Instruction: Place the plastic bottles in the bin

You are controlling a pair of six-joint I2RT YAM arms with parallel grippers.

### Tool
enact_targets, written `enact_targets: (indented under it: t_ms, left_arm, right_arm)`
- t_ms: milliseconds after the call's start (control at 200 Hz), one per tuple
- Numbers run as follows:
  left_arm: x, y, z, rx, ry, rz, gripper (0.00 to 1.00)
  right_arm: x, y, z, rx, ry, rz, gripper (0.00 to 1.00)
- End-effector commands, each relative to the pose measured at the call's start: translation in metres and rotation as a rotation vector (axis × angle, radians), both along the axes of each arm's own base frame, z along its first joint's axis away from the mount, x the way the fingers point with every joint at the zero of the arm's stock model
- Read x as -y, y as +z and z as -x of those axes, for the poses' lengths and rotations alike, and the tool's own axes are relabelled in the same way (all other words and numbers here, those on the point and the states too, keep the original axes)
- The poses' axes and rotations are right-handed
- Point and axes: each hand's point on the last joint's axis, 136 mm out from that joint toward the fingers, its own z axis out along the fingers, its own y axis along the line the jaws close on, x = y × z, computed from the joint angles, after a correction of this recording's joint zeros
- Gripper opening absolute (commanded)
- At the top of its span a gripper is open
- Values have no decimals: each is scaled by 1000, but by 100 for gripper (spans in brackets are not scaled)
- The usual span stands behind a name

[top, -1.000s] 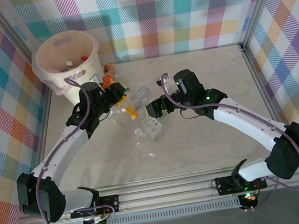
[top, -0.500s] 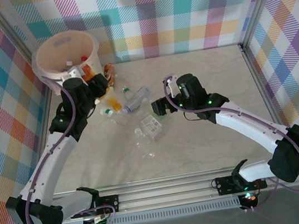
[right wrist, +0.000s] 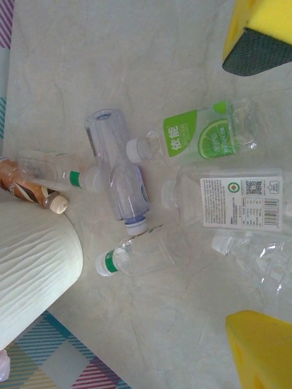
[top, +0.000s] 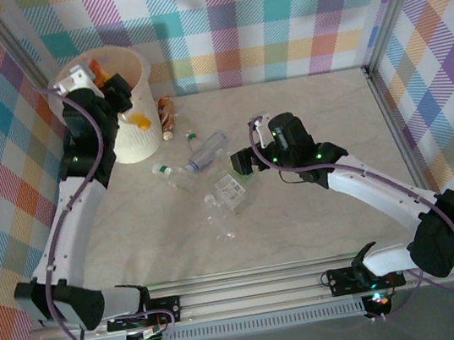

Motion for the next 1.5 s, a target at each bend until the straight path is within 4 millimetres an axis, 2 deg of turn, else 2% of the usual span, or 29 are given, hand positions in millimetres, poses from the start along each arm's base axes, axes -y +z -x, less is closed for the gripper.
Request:
enact_targets:
  t_ms: [0,90,180,390,455,565,740,1120,1190,1250,1345,1495]
  left_arm:
    - [-20,58,-12,166,67,-78,46]
    - [-31,72,-29,194,118,-129,46]
    - [-43,77,-46,212,171,-172,46]
    - [-65,62,-89,186,235,-202,46]
    - [-70,56,-105,170,234,-213,47]
    - [-82,31,-135,100,210,-197,48]
    - [-92,-4,-164,-6,171,-186,49]
    - [-107,-71,-193,-168,144,-176,50]
    - [-109,-78,-196,-196,140,-171,53]
    - [-108,-84,-197,-234,121,-164,61]
    - [-106,-79,-196,-247,116,-147,76]
    - [-105,-63,-189,-221,120,-107,82]
  right_arm:
    - [2,13,1,28,-11,-40,100]
    - [4,13,2,29,-14,-40,100]
    - [7,12,3,30,-21,-32,100]
    - [13,9,7,28,-33,-16,100]
    - [15,8,8,27,-35,-11,100]
    - [19,8,7,28,-57,-4,100]
    - [31,4,3,31,-129,13,100]
    - [31,-1,-3,-10,-159,32,100]
    - [31,0,-4,-10,-158,36,100]
    - [31,1,-5,-6,-159,39,100]
    - [31,1,-4,-6,-159,38,100]
    - [31,-2,-3,-18,-161,30,100]
